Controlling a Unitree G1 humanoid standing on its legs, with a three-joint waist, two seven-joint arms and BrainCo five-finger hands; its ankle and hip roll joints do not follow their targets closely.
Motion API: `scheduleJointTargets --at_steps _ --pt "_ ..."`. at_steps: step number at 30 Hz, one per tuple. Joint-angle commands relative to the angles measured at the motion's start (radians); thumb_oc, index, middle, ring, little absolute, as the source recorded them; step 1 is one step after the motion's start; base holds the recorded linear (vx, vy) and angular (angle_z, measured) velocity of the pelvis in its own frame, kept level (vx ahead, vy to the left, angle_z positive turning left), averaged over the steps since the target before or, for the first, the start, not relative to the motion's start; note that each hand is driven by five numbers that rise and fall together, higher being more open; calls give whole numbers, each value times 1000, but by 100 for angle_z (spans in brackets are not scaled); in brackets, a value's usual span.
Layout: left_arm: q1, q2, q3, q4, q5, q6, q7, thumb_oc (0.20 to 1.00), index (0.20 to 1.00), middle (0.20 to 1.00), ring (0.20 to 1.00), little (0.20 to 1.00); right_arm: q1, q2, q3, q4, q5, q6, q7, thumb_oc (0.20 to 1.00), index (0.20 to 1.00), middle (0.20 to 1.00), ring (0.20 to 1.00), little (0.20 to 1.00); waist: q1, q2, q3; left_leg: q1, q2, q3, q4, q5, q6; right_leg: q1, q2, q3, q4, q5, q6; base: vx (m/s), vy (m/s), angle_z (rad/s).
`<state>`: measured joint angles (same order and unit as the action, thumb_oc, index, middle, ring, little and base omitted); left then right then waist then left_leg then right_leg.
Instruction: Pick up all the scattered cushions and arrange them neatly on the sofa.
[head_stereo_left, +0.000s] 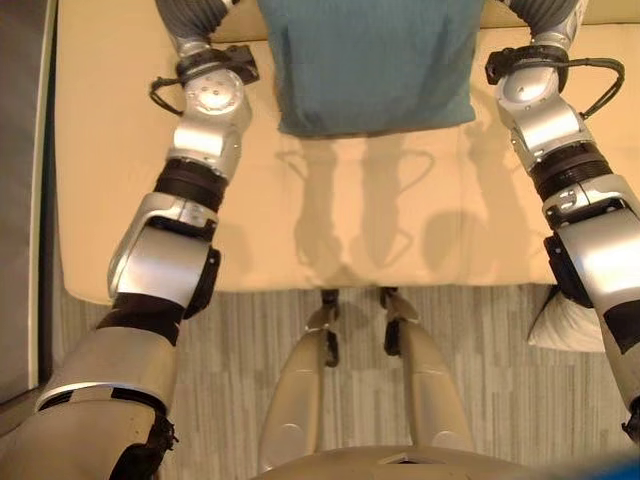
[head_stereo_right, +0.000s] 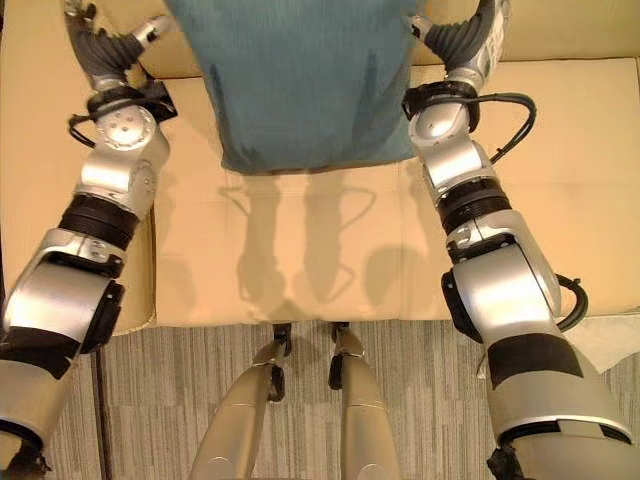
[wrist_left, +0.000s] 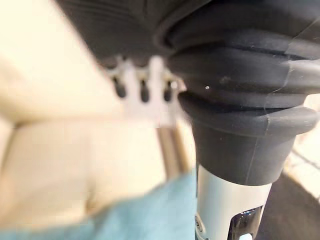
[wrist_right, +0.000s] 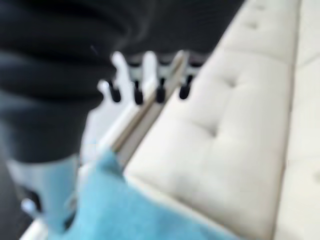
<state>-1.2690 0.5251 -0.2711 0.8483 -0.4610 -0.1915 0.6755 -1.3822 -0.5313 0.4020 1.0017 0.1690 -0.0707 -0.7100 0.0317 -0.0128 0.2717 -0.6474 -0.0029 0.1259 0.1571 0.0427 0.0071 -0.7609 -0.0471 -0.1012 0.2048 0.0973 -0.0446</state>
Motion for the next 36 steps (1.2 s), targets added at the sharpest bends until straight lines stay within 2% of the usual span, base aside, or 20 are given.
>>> scheduleJointTargets --at_steps 1,4,5,6,7,8,9,11,12,14,16,17,21,22,27,28,29,32,35,36 --pt "4 45 35 -24 5 -80 5 1000 1000 1000 1000 1000 1 -29 2 5 40 -69 8 1000 1000 1000 1000 1000 -12 0 -72 -20 4 -48 -39 54 -32 116 -58 30 -131 78 126 0 0 0" --pt "113 55 76 -110 21 -90 -12 1000 1000 1000 1000 1000 94 -65 -19 -67 15 -73 40 1000 1000 1000 1000 1000 -10 -1 -75 6 7 -45 -35 45 -31 139 -57 28 -125 69 122 15 0 0" --pt "235 59 107 -199 53 -96 -35 1000 1000 1000 1000 1000 207 -94 -71 -171 -10 -86 68 1000 1000 1000 1000 1000 -12 -2 -75 35 8 -43 -30 35 -29 165 -55 28 -113 57 117 31 -3 -2" --pt "247 57 108 -208 56 -92 -33 1000 1000 1000 1000 1000 221 -93 -76 -181 -14 -82 67 1000 1000 1000 1000 1000 -10 -3 -78 39 8 -43 -31 35 -30 169 -55 28 -113 56 117 79 1 0" --pt "414 42 161 -296 70 -101 -79 1000 1000 1000 1000 1000 386 -122 -138 -275 -37 -97 119 1000 1000 1000 1000 1000 -14 -5 -79 87 10 -39 -33 26 -29 211 -51 30 -102 40 114 114 1 1" --pt "575 6 200 -371 80 -104 -115 1000 1000 1000 1000 1000 557 -120 -216 -360 -53 -107 157 1000 1000 1000 1000 1000 -16 -5 -86 143 11 -39 -43 18 -29 262 -49 28 -102 27 114 114 2 3" --pt "582 5 199 -376 82 -102 -114 1000 1000 1000 1000 1000 567 -119 -218 -366 -55 -105 157 1000 1000 1000 1000 1000 -15 -6 -88 148 11 -39 -45 18 -29 267 -49 28 -104 27 114 94 -7 3" --pt "733 -24 229 -431 89 -103 -166 1000 1000 1000 1000 1000 714 -101 -285 -404 -72 -118 193 1000 1000 1000 1000 1000 -17 -6 -92 199 11 -39 -53 16 -29 319 -47 26 -108 18 116 64 -11 5" --pt "739 -25 229 -435 89 -101 -166 1000 1000 1000 1000 1000 721 -100 -287 -408 -73 -116 193 1000 1000 1000 1000 1000 -16 -6 -93 204 11 -39 -55 17 -29 324 -47 25 -110 18 116 73 -29 5" --pt "933 -59 228 -429 147 -83 -254 1000 1000 1000 1000 1000 927 -45 -327 -473 -107 -143 258 1000 1000 1000 1000 1000 -21 -8 -104 282 18 -36 -67 17 -33 401 -44 17 -121 5 120 68 -46 2" --pt "1033 -91 232 -365 149 -71 -302 1000 1000 1000 1000 1000 1016 -11 -337 -456 -120 -155 292 1000 1000 1000 1000 1000 -23 -8 -115 331 24 -38 -78 17 -35 442 -41 11 -128 -5 121 52 -69 -6" --pt "1125 -122 230 -302 177 -58 -345 1000 1000 1000 1000 1000 1108 -6 -311 -447 -174 -154 340 1000 1000 1000 1000 1000 -28 -10 -124 377 35 -35 -85 19 -41 488 -38 7 -135 -13 122 21 -68 -6" --pt "1218 -148 218 -213 220 -43 -385 1000 1000 1000 1000 1000 1205 12 -295 -403 -219 -154 385 1000 1000 1000 1000 1000 -35 -9 -148 434 43 -32 -96 24 -47 542 -34 -1 -144 -21 121 19 -69 -2" --pt "1260 -168 206 -121 248 -35 -404 1000 1000 1000 1000 1000 1260 26 -261 -345 -243 -158 419 1000 1000 1000 1000 1000 -37 -11 -156 479 50 -31 -99 19 -51 589 -26 -5 -145 -37 118 32 -75 6" --pt "1327 -213 193 49 289 -8 -458 1000 1000 1000 1000 1000 1344 52 -183 -233 -282 -154 500 1000 1000 1000 1000 1000 -36 -11 -191 550 64 -31 -122 36 -55 654 -12 -10 -147 -56 116 39 -70 5" --pt "1339 -229 196 140 319 8 -471 1000 1000 1000 1000 1000 1373 88 -174 -161 -269 -153 522 1000 1000 1000 1000 1000 -36 -14 -204 588 75 -21 -143 49 -61 690 -2 -15 -151 -64 114 41 -82 -1" --pt "1339 -229 196 141 319 7 -471 1000 1000 1000 1000 1000 1373 88 -174 -161 -269 -153 522 1000 1000 1000 1000 1000 -36 -14 -203 591 75 -21 -145 50 -61 692 -2 -15 -152 -64 114 10 -106 3" --pt "1317 -240 180 259 384 25 -488 1000 1000 1000 1000 1000 1393 114 -136 -62 -307 -141 533 1000 1000 1000 1000 1000 -43 -25 -205 591 94 -18 -147 90 -89 736 15 -36 -192 -66 105 -59 -105 5" --pt "1310 -247 175 344 424 32 -508 1000 1000 1000 1000 1000 1400 131 -114 25 -324 -130 546 1000 1000 1000 1000 1000 -44 -37 -208 582 90 -34 -98 75 -88 754 12 -39 -221 -57 102 -89 -52 37" --pt "1306 -252 182 366 426 35 -510 1000 1000 1000 1000 1000 1392 129 -94 42 -344 -125 549 1000 1000 1000 1000 1000 -35 -44 -201 585 68 -73 -31 40 -85 751 10 -24 -222 -48 100 -140 8 23"
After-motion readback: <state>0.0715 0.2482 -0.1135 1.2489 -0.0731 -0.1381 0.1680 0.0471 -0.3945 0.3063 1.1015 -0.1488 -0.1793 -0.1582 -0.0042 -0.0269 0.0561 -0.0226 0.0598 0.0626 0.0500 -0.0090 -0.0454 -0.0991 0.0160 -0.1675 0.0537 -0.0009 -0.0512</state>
